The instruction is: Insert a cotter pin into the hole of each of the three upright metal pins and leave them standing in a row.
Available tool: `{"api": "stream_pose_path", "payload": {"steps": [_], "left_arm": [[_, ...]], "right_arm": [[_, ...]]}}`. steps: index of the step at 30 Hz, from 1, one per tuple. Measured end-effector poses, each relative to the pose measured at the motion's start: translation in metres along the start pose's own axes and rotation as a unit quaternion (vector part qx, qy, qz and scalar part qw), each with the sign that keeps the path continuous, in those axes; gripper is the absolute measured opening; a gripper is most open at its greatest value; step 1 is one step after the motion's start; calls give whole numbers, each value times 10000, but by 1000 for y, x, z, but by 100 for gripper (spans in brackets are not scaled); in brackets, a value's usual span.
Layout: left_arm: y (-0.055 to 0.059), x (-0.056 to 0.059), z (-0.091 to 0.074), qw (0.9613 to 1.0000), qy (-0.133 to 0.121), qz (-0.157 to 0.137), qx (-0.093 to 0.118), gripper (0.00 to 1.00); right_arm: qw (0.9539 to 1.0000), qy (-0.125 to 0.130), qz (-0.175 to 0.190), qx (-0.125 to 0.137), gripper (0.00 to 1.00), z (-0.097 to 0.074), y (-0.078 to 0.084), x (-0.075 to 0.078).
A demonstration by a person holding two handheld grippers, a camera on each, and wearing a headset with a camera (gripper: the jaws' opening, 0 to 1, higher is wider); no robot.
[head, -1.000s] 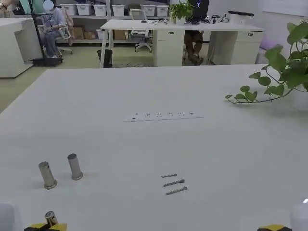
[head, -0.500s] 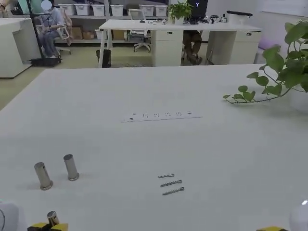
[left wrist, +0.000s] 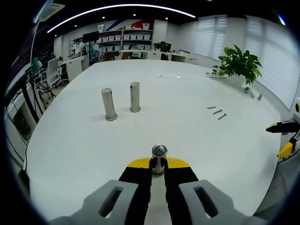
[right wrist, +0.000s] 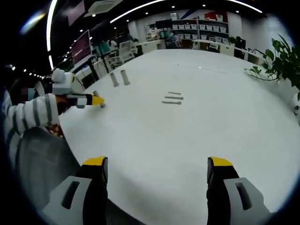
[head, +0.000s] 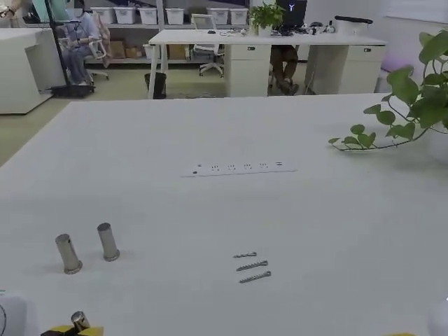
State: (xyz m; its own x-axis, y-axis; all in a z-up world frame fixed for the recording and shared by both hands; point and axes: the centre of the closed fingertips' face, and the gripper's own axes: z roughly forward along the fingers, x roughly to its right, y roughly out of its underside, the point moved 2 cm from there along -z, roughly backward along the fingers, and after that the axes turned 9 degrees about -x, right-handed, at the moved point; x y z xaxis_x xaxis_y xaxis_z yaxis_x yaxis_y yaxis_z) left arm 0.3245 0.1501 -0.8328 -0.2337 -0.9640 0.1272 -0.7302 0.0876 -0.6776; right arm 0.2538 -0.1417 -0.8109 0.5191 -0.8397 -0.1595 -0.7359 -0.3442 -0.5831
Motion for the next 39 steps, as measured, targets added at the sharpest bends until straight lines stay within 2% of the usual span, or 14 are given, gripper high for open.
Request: {"api": "stream_pose_path", "payload": {"steps": [2,13,23,26,32,33,35,37,39], "left_arm": [[1,3,0,9999,114,-50,-16,9],[1,3,-1,9997,233,-50,-63,10],[2,1,-5,9988,468,-29,-159,24],[4,2,-10,9979,594,-45,-236,36],[3,6,-24,9953,937,195,-137,52],[3,7,-27,9947,988,265,-93,59],[-4,12,-33,9919,1185,408,198,74],[-2,11,-36,9922,1189,343,150,89],[-3,12,-41,9910,1264,403,193,96]], "right_arm": [[10000,34,33,7,88,-1,1,2],[9999,62,106,56,88,-4,5,5],[10000,14,83,14,88,-2,7,4],[10000,-10,65,-4,88,-2,7,3],[10000,-14,55,-29,88,-4,7,2],[10000,-17,66,-36,88,-4,7,2],[9999,-42,84,-80,87,-4,9,1],[9999,-20,73,-88,87,-4,9,2],[9999,-17,65,-100,87,-5,10,2]]}}
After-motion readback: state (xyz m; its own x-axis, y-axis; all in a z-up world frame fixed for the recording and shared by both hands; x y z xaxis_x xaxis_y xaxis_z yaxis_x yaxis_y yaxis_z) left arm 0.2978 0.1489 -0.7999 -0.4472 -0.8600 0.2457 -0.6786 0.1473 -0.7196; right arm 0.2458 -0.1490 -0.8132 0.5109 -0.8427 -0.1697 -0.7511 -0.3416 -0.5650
